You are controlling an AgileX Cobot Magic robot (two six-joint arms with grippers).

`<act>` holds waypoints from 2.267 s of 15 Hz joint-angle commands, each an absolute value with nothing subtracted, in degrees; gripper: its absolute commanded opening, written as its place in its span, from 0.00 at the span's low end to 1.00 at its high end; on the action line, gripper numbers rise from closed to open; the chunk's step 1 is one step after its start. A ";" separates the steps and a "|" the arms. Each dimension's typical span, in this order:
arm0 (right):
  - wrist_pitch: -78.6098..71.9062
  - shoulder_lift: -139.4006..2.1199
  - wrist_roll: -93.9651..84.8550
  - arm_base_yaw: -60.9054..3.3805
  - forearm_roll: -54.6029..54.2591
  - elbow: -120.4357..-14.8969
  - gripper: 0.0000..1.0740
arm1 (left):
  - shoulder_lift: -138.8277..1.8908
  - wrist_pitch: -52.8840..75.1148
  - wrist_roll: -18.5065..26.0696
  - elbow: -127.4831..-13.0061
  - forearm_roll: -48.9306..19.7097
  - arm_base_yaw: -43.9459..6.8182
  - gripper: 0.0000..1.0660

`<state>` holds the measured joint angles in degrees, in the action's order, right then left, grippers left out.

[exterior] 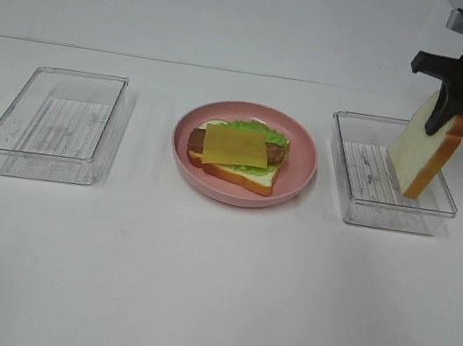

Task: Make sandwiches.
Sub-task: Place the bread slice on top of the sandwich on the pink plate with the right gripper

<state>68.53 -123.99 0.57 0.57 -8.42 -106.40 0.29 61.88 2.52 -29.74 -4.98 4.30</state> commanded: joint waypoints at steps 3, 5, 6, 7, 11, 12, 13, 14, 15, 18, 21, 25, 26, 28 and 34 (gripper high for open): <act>68.24 -109.26 0.00 0.63 -11.97 -99.87 0.00 | 1.38 61.31 2.29 -29.68 -5.56 4.41 0.96; 62.40 -102.96 -0.92 0.63 -14.50 -91.10 0.00 | 1.38 61.31 2.29 -29.68 -5.56 4.41 0.96; 56.04 -97.06 -5.04 0.63 -20.86 -83.54 0.00 | 1.38 61.31 2.29 -29.68 -5.56 4.41 0.96; 54.49 -94.71 -8.31 0.63 -25.21 -80.27 0.00 | 1.38 61.31 2.29 -29.68 -5.56 4.41 0.96; 55.23 -94.37 -18.16 0.57 -39.36 -77.46 0.00 | 1.38 61.31 2.29 -29.68 -5.56 4.41 0.96; 55.29 -94.82 -19.02 0.57 -40.97 -77.46 0.00 | 1.38 61.31 2.29 -29.68 -5.56 4.41 0.96; 55.41 -96.20 -21.14 0.57 -45.26 -77.46 0.00 | 1.38 61.31 2.29 -29.68 -5.56 4.41 0.96; 55.46 -98.55 -23.84 0.29 -52.37 -77.46 0.00 | 1.38 61.31 2.29 -29.68 -5.56 4.41 0.96; 54.83 -100.32 -25.78 -1.26 -55.92 -77.46 0.00 | 1.38 61.31 2.29 -29.68 -5.56 4.41 0.96; 50.31 -106.17 -26.64 -7.73 -61.42 -77.98 0.00 | 1.38 61.31 2.29 -29.68 -5.56 4.41 0.96; 50.02 -115.62 -25.04 -14.15 -61.59 -84.11 0.00 | 1.38 61.31 2.29 -29.68 -5.56 4.41 0.96; 48.99 -123.82 -21.14 -14.78 -61.54 -91.90 0.00 | 1.38 61.31 2.29 -29.68 -5.56 4.41 0.96; 48.70 -125.31 -20.57 -14.78 -61.42 -93.16 0.00 | 1.38 61.31 2.29 -29.68 -5.56 4.41 0.96; 47.33 -127.25 -20.34 -14.73 -61.25 -93.62 0.00 | 1.38 61.31 2.29 -29.68 -5.56 4.41 0.96; 47.50 -130.23 -19.25 -14.73 -61.13 -93.62 0.00 | 1.38 61.31 2.29 -29.68 -5.56 4.41 0.96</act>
<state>47.15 -130.12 -19.71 -14.84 -60.79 -93.28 0.29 61.88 2.52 -29.74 -4.98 4.30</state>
